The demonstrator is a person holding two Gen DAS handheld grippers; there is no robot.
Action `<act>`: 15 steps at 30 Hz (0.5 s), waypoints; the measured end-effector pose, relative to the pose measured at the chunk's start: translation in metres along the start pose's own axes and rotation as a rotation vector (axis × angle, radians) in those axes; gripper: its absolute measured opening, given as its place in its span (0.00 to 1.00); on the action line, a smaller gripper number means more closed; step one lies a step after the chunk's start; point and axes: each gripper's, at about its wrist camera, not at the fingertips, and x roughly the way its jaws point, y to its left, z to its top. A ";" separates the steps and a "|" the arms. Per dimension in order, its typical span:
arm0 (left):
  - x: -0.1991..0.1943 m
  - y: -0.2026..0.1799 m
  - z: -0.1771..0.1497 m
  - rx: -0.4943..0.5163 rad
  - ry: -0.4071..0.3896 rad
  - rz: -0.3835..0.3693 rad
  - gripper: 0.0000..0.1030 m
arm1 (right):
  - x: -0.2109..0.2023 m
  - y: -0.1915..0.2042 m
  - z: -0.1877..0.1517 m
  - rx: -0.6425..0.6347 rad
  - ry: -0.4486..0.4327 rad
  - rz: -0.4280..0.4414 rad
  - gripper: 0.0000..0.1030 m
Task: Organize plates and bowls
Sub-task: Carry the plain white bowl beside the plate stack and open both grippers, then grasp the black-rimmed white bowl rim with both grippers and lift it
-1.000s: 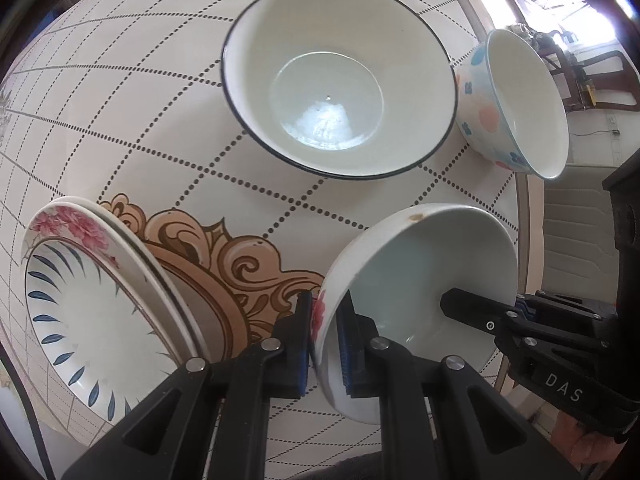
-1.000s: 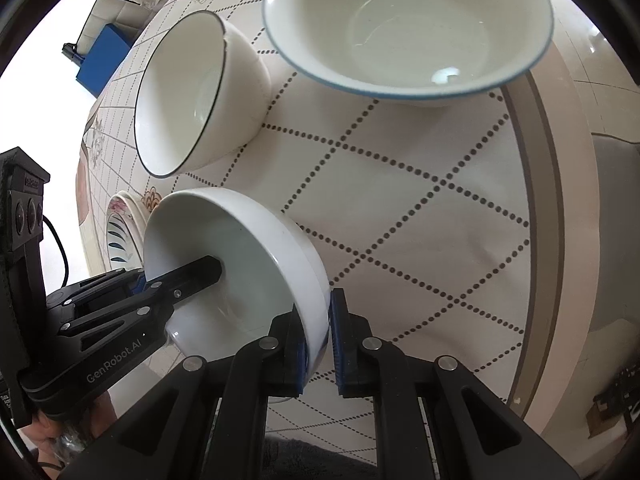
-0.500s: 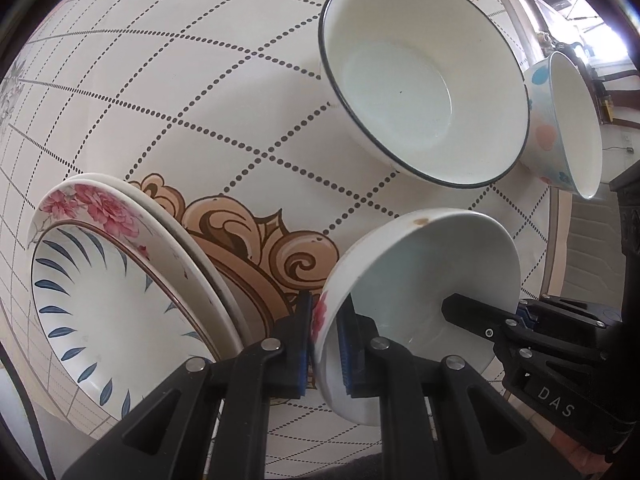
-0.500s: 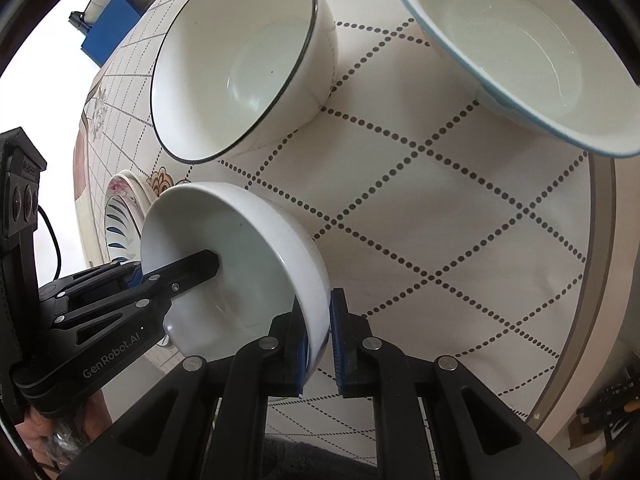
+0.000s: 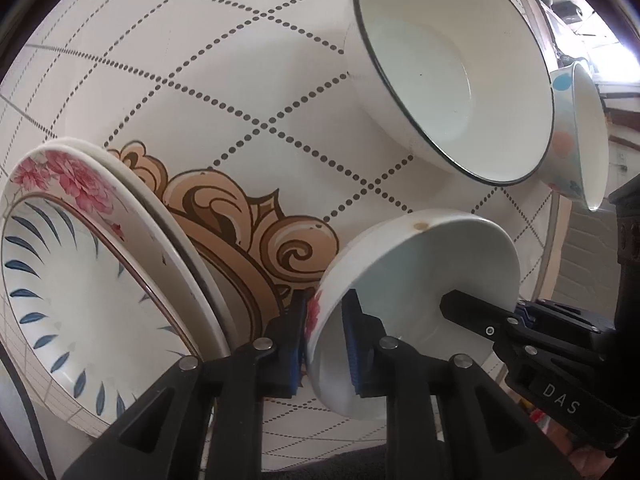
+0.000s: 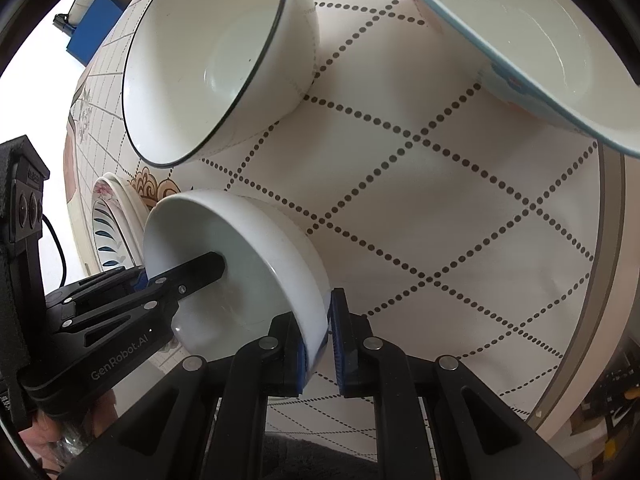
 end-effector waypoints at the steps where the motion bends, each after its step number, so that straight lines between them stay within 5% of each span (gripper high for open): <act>1: -0.002 0.003 -0.001 -0.015 0.003 -0.015 0.19 | -0.001 0.000 0.000 0.002 -0.003 0.003 0.13; 5: -0.020 0.013 -0.012 -0.031 -0.008 -0.043 0.20 | -0.016 -0.001 -0.005 -0.010 -0.038 -0.017 0.20; 10: -0.053 0.012 -0.038 0.010 -0.053 -0.059 0.22 | -0.042 -0.013 -0.021 0.001 -0.105 0.002 0.42; 15: -0.094 0.010 -0.036 0.001 -0.135 -0.088 0.48 | -0.072 -0.030 -0.038 0.055 -0.178 0.036 0.44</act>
